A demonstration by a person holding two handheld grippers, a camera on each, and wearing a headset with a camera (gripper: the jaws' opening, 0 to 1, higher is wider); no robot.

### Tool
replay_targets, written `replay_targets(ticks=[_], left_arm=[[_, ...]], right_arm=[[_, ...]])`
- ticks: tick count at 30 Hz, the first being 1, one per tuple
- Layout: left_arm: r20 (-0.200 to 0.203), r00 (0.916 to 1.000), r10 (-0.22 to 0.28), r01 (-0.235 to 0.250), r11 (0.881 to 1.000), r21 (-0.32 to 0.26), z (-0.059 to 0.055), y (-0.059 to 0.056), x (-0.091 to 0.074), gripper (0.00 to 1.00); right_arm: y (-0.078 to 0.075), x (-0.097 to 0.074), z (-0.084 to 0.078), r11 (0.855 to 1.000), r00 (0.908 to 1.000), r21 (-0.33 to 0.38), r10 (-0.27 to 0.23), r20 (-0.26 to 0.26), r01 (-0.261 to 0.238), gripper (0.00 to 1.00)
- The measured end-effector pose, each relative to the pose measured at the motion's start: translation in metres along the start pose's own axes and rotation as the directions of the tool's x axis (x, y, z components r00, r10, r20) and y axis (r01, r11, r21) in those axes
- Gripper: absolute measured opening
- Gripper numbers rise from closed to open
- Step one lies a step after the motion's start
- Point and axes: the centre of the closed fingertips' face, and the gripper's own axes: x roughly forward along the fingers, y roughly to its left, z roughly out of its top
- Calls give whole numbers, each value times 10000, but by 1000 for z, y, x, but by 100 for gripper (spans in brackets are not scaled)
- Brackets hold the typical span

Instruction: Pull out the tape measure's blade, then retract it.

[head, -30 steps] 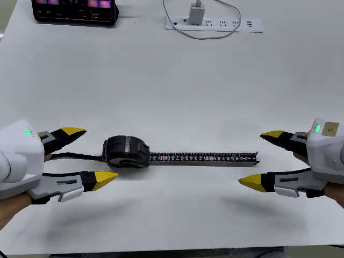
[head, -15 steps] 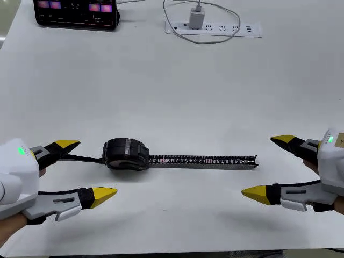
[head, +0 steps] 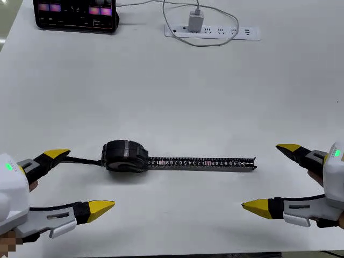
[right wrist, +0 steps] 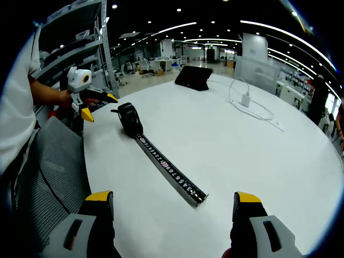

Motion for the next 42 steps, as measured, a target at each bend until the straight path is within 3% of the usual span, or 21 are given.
replay_targets(ticks=[9, 20, 42], left_arm=[[9, 9998, 196, -195, 9993, -329, -8, -1, -4, 83], [-153, 9996, 231, -239, 9981, -574, -19, -4, -7, 85], [-196, 9996, 195, -208, 9977, -648, -19, -8, -7, 85]], right_arm=[[8, 0, -5, 9994, 9996, 312, -119, 246, 112, 99], [11, 1, -18, 9987, 9998, 486, -144, 161, 136, 99], [7, 2, -22, 9992, 9997, 363, -182, 143, 177, 99]])
